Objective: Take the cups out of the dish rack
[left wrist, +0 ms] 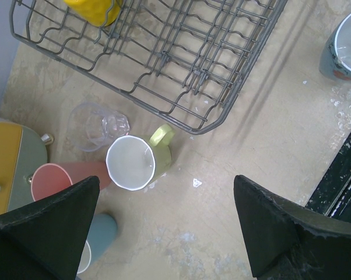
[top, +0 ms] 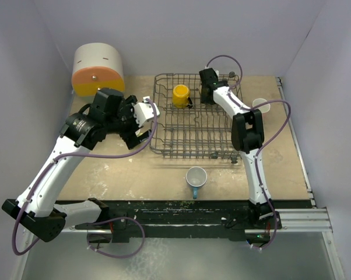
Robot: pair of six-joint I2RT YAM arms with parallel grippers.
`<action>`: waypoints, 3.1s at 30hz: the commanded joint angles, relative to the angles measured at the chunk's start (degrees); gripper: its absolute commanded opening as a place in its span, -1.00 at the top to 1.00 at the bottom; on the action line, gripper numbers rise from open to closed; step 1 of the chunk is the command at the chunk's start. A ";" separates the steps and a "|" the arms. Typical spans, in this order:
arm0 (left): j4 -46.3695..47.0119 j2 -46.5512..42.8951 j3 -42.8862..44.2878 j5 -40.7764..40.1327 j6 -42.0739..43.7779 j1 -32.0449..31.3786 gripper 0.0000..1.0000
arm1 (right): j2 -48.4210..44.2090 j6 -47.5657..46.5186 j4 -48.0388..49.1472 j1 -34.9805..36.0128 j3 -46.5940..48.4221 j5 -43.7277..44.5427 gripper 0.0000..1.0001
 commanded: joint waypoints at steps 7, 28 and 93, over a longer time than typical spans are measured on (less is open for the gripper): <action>1.35 -2.26 1.22 0.74 -1.27 0.36 -0.99 | -2.64 0.27 0.77 0.42 1.47 1.52 0.77; 2.02 -2.59 -0.62 -1.34 -0.84 0.31 -0.99 | -16.16 -3.58 5.02 1.14 3.66 4.14 1.00; 42.23 -16.87 -10.14 22.14 3.71 0.31 0.03 | -75.88 66.99 74.77 35.29 -65.93 -39.93 1.00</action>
